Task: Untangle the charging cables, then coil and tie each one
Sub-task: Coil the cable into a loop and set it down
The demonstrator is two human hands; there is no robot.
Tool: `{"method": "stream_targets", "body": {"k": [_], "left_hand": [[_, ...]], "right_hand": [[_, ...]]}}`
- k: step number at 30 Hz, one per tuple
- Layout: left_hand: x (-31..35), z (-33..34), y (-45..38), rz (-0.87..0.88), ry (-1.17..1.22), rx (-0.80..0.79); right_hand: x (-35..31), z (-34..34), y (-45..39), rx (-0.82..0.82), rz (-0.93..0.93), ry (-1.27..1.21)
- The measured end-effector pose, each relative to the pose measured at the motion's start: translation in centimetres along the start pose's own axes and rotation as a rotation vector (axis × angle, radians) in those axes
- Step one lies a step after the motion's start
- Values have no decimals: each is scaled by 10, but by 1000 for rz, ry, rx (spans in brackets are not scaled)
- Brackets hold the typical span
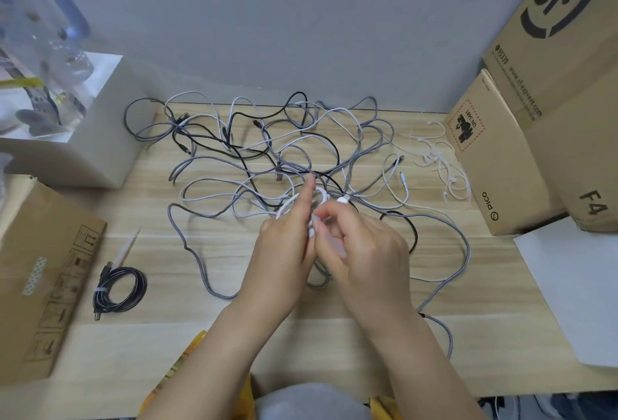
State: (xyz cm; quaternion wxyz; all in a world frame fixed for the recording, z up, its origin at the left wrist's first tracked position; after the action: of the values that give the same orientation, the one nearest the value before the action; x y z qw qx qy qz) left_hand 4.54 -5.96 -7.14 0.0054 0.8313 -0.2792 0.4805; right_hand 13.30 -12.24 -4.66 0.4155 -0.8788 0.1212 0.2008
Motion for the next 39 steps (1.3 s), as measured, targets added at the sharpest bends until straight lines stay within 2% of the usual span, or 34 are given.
{"method": "stream_targets", "body": {"k": [3,8,10,13,19,25,30,39], "left_hand": [[-6,-2,2,-65,177,7],[1,-1,-2,-301,505,-24],[1,-1,-2,-313,505,-29],[-2,-2,-2,-304,438,-30],[-2,-3,-4,-351,551,-47],[8,-7,-5,-390,694,-65],[12,-10,-7,-431,783,-91],[13,-9,-5,-431,778,-147]], "right_hand": [[1,1,2,-3,-4,-99],[-9,-11,-3,-74,478,-778],[-12,-15,-4,-106,576,-969],[-18,-13,-4,-182,588,-1125],[-14,-9,0,-144,640,-1103],[-8,-15,-4,-177,544,-924],[-6,-15,-2,-153,592,-828],[-6,-15,-3,-178,636,-783]]}}
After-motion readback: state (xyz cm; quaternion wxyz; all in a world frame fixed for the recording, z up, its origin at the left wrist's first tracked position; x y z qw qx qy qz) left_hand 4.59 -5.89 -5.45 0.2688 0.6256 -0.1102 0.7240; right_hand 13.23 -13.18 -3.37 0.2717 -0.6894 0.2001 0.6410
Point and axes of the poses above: each hand's wrist, its own y-axis away from the middle knuckle, its own z-axis out of the palm, x = y × z, the point moved 2 cm from there along -y, towards the middle knuckle, and after that the axes turned 10 degrees about x, right-handed, at the moved point
